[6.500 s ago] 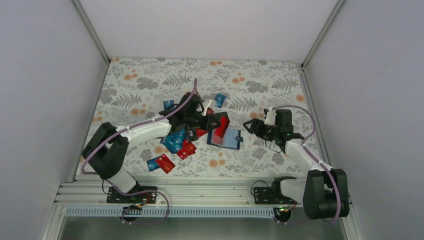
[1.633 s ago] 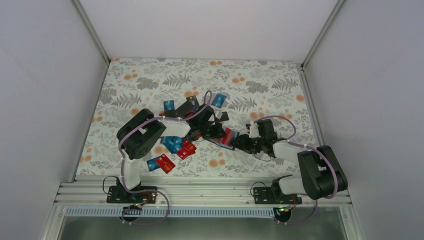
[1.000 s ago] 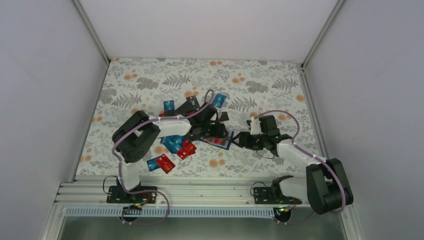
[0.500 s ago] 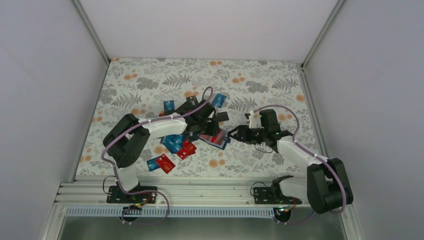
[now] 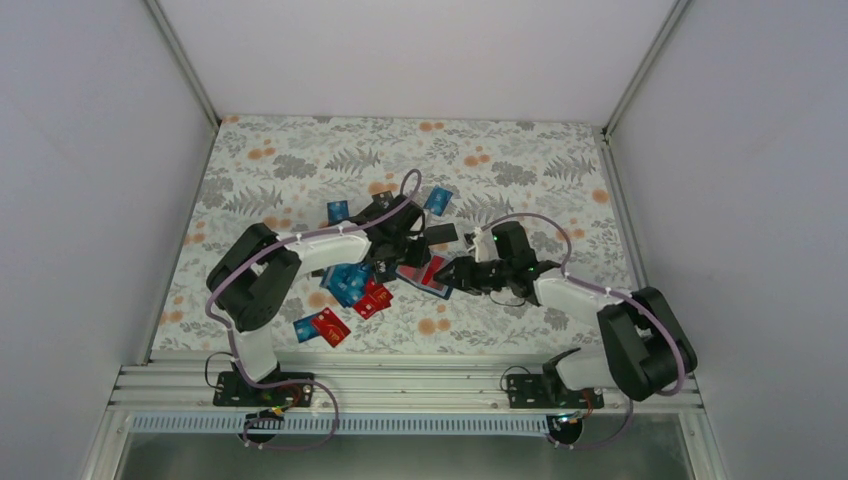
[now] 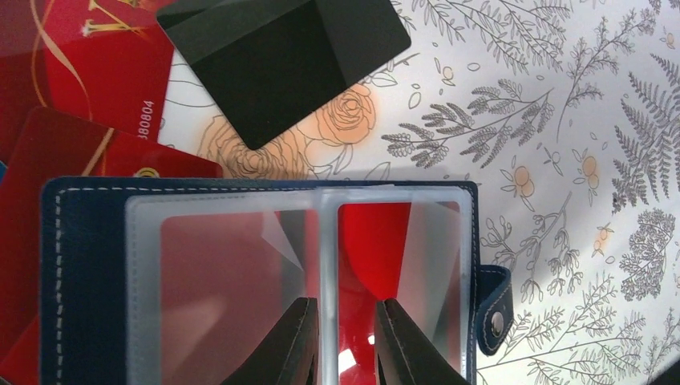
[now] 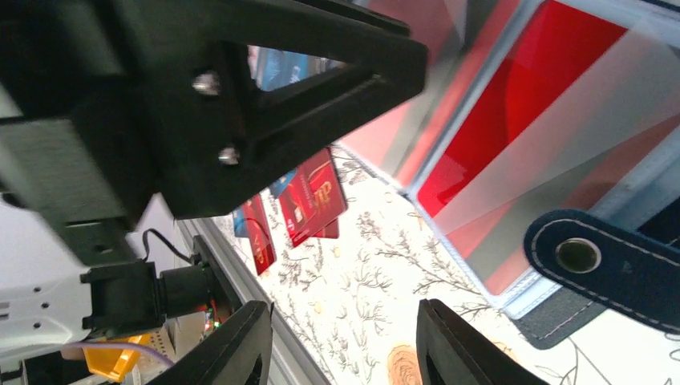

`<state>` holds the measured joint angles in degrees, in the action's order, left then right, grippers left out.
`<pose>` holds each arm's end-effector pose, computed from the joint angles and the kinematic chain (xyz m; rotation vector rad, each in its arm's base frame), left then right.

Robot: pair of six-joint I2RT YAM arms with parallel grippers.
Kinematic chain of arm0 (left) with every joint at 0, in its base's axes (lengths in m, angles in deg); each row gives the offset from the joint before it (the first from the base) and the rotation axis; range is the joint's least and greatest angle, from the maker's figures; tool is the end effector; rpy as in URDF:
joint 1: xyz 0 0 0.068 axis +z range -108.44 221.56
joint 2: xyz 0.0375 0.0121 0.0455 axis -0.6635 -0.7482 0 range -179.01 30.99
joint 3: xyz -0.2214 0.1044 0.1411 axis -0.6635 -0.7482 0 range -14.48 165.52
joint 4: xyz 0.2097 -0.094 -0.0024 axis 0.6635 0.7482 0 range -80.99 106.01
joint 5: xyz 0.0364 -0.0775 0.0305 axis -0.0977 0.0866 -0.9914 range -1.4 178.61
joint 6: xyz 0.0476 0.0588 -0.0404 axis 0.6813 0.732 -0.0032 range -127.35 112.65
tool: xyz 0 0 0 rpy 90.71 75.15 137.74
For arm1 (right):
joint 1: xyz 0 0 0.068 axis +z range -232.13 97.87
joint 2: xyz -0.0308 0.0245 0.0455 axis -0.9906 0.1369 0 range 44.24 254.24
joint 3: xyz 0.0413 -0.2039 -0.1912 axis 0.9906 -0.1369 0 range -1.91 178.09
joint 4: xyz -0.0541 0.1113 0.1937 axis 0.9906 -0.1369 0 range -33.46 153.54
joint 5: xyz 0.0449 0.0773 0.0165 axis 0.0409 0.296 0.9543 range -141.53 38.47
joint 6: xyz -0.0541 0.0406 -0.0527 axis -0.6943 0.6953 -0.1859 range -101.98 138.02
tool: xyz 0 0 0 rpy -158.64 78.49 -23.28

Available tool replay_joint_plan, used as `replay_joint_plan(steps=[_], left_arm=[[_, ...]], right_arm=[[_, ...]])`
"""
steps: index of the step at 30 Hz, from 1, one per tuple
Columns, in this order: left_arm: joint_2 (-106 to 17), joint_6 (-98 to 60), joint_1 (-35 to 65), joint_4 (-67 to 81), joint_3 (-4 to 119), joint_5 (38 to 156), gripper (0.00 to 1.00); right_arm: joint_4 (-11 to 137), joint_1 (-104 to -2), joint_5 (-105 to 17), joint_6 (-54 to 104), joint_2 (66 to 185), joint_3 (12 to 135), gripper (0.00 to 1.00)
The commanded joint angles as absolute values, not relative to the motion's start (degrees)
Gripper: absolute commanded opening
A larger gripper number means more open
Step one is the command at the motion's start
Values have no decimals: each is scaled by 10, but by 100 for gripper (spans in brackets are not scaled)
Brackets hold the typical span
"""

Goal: Put the credit cards into the card holder

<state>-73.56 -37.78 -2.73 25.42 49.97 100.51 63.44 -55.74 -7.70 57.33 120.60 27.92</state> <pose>0.2543 -0.2699 0.1654 0.4114 2.6798 -0.7193 0.1849 0.1501 0.1746 -0.1183 2.5782 1.4112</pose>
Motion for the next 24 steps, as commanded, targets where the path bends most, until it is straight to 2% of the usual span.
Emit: replay_joint_plan(steps=[1, 8, 19, 24], left_arm=[[-741, -368, -21, 252, 509, 1020, 20], [-737, -370, -17, 264, 517, 1021, 16], [-743, -368, -17, 266, 525, 1044, 15], [-756, -362, -18, 263, 534, 1061, 5]], right_arm=[[673, -548, -92, 584, 1245, 272, 48], [644, -548, -121, 545, 1306, 302, 47], [588, -608, -175, 484, 1315, 325, 47], [590, -623, -148, 475, 1322, 340, 47]])
